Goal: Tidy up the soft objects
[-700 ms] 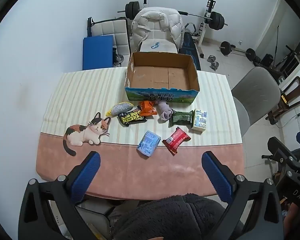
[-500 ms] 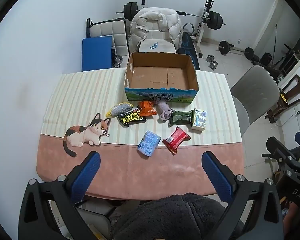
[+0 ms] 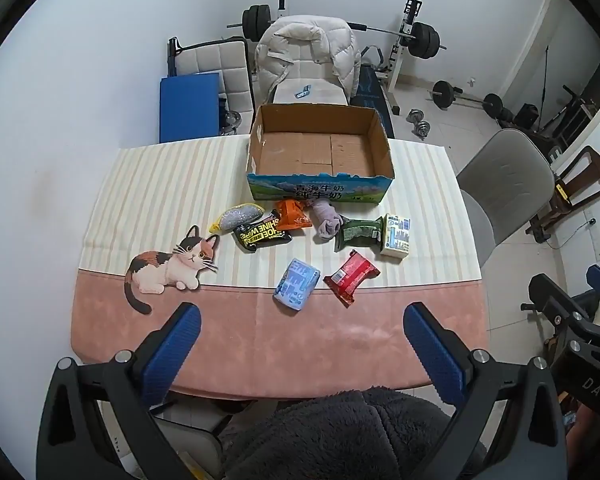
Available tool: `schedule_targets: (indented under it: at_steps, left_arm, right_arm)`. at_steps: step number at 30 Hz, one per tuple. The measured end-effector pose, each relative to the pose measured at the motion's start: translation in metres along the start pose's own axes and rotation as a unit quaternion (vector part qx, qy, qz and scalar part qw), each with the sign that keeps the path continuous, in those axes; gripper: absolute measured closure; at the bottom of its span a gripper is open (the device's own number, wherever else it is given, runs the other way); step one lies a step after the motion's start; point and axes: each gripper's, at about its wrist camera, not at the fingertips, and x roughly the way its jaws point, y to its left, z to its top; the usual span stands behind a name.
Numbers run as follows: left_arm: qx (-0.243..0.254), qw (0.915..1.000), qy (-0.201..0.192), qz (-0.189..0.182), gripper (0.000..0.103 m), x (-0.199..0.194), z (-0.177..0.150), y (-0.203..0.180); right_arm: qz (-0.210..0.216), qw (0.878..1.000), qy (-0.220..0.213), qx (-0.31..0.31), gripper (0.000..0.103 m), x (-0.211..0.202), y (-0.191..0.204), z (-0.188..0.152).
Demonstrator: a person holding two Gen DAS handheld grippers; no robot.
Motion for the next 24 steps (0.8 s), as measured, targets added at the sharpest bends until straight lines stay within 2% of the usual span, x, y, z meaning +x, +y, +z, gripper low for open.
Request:
schedule_targets:
  at_steps: [24]
  left_arm:
    - [0.0,0.9999,-0.015,0.002,0.0,-0.0041,-0.0045,-0.0007]
  right_arm:
    - [-0.007,1.0,-0.006,-0.003,0.0,0.0,0.0039,-0.0056]
